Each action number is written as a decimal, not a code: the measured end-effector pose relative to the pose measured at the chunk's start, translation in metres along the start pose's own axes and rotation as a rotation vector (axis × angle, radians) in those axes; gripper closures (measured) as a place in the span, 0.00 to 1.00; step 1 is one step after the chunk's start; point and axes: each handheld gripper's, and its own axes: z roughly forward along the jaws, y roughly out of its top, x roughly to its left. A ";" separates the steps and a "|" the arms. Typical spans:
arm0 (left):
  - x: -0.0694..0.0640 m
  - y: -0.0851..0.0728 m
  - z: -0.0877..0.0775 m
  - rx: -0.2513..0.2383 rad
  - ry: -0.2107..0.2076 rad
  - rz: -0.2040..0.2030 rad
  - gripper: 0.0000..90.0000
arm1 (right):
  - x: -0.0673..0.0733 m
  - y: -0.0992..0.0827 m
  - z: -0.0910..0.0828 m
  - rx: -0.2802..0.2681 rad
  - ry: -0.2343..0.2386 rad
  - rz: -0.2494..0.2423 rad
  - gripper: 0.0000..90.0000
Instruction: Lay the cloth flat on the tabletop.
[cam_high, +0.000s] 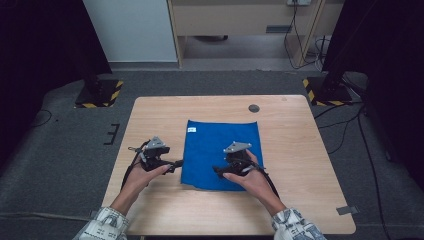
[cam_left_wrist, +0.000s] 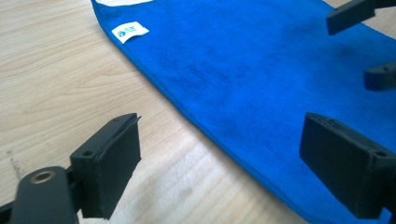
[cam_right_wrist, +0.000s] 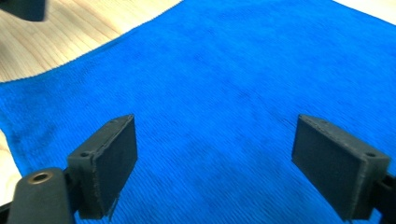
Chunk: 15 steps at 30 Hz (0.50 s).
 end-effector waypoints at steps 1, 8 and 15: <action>0.001 0.002 0.002 0.003 0.001 0.002 0.12 | 0.001 0.001 0.001 0.004 0.005 -0.002 0.15; 0.007 0.018 0.008 -0.003 0.005 -0.012 0.09 | 0.010 0.009 0.008 0.001 0.017 -0.022 0.14; 0.010 0.031 0.013 -0.004 0.009 -0.010 0.07 | 0.018 0.016 0.012 -0.001 0.027 -0.038 0.15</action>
